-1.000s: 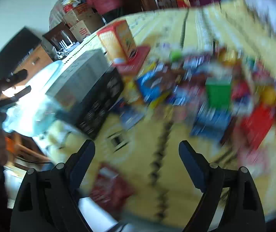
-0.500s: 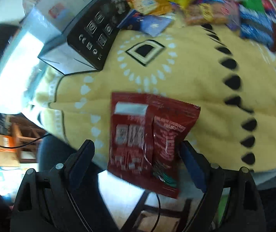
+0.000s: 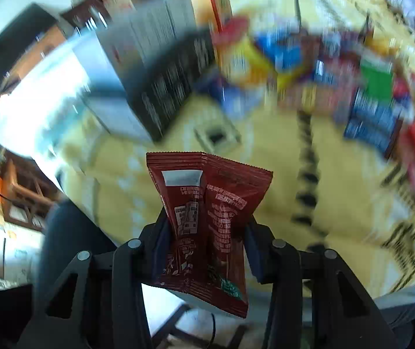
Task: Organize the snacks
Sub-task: 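Carry the red snack bag over the glass bowl and release it with the right tool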
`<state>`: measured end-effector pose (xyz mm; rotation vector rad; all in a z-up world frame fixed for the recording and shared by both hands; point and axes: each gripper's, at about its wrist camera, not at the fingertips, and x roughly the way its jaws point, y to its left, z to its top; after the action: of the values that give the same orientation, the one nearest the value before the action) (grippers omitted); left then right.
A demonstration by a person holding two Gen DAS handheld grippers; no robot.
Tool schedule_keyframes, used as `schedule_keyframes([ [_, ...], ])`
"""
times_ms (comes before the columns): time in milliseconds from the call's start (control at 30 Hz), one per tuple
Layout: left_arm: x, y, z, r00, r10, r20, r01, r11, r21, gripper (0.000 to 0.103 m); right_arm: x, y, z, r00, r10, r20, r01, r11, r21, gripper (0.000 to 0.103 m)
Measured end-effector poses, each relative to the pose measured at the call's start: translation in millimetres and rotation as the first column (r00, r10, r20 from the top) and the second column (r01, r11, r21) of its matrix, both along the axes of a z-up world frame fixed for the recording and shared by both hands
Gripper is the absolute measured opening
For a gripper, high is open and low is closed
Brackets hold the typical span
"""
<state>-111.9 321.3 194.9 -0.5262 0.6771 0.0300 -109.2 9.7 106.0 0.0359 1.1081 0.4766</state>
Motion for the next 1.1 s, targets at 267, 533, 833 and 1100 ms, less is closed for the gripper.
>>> schedule_keyframes([
  [267, -29, 77, -2, 0.974, 0.225, 0.001, -0.225, 0.973, -0.043, 0.096, 57, 92, 123, 0.954, 0.135, 0.269, -0.194, 0.96, 0.204, 0.049],
  [533, -29, 71, 4, 0.974, 0.227, 0.009, -0.227, 0.974, -0.019, 0.097, 105, 233, 152, 0.898, 0.316, 0.307, -0.385, 0.902, 0.197, 0.064],
  [833, -3, 4, 15, 0.998, 0.051, 0.023, -0.052, 0.998, 0.046, 0.097, 70, 123, 142, 0.926, 0.157, 0.343, -0.249, 0.937, 0.244, 0.075],
  [1100, 31, -68, 2, 0.994, -0.11, -0.013, 0.11, 0.994, -0.014, 0.097, 60, -36, 105, 0.968, -0.016, 0.252, -0.045, 0.971, 0.235, 0.059],
])
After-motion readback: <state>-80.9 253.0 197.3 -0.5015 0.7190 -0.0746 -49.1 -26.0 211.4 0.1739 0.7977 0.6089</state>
